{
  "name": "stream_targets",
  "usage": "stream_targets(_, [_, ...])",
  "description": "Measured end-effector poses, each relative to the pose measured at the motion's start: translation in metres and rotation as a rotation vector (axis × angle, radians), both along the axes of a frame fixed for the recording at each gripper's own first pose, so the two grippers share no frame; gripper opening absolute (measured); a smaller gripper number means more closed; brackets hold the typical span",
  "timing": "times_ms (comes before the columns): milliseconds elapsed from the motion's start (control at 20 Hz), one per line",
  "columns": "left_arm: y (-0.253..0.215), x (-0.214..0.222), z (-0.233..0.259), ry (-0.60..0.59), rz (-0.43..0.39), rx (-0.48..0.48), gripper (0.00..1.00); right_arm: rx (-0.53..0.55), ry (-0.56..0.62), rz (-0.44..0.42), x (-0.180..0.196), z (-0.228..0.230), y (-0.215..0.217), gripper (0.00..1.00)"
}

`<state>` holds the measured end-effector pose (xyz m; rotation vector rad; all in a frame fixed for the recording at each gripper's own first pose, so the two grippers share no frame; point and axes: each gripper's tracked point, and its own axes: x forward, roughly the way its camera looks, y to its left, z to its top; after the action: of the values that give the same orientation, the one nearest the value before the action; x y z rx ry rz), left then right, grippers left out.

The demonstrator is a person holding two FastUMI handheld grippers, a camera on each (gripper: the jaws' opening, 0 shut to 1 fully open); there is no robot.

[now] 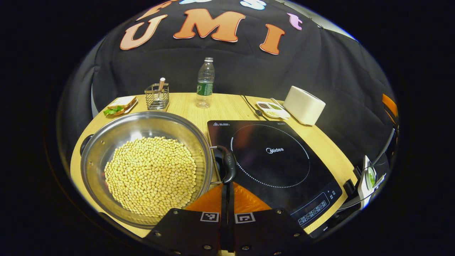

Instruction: First push the handle of the pot to place it horizontally, then grasp the pot with both hands and set it on the induction cooktop.

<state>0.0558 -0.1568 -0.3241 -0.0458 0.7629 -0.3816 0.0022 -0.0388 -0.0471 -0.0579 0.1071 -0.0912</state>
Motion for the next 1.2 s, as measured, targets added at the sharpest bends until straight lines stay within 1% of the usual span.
stream_targets(100, [0.000,-0.003,0.006,-0.003,-0.018,-0.014,0.02,0.004,0.009,0.007,0.002,-0.003,0.012,0.95])
stream_targets(150, [0.000,-0.004,0.016,-0.020,-0.029,-0.036,0.02,0.006,0.013,0.010,0.003,-0.004,0.020,0.95])
stream_targets(200, [0.003,-0.004,0.026,-0.044,-0.035,-0.050,0.03,0.009,0.016,0.014,0.004,-0.006,0.030,0.95])
stream_targets(250, [0.009,-0.001,0.040,-0.079,-0.044,-0.058,0.02,0.012,0.020,0.017,0.006,-0.008,0.040,0.95])
stream_targets(300, [0.020,0.004,0.053,-0.121,-0.037,-0.056,0.02,0.018,0.023,0.014,0.008,-0.010,0.050,0.95])
stream_targets(450, [0.067,0.016,0.086,-0.211,0.009,-0.071,0.00,0.025,0.038,0.021,0.012,-0.024,0.088,0.95])
stream_targets(550, [0.108,0.021,0.094,-0.227,0.066,-0.077,0.02,0.046,0.060,0.042,0.014,-0.037,0.120,0.95])
stream_targets(700, [0.169,0.035,0.095,-0.247,0.151,-0.054,0.04,0.110,0.112,0.099,0.019,-0.064,0.175,0.95])
stream_targets(800, [0.208,0.040,0.098,-0.275,0.199,-0.021,0.16,0.134,0.148,0.129,0.021,-0.083,0.211,0.95])
stream_targets(850, [0.225,0.042,0.098,-0.290,0.216,-0.004,0.28,0.144,0.163,0.138,0.023,-0.093,0.225,0.95])
stream_targets(950, [0.249,0.048,0.100,-0.319,0.232,0.007,0.29,0.167,0.203,0.142,0.026,-0.116,0.254,0.95])
stream_targets(1000, [0.255,0.049,0.099,-0.330,0.224,-0.003,0.37,0.175,0.233,0.153,0.026,-0.130,0.270,0.98])
stream_targets(1050, [0.261,0.050,0.100,-0.338,0.213,-0.009,0.47,0.184,0.261,0.164,0.025,-0.144,0.286,0.95])
stream_targets(1100, [0.266,0.052,0.097,-0.344,0.197,-0.008,0.61,0.186,0.290,0.174,0.025,-0.155,0.299,0.95])
stream_targets(1150, [0.273,0.057,0.092,-0.350,0.190,0.002,0.67,0.183,0.312,0.177,0.026,-0.165,0.311,0.95])
stream_targets(1200, [0.284,0.061,0.088,-0.353,0.194,0.019,0.78,0.172,0.325,0.174,0.028,-0.173,0.320,0.99])
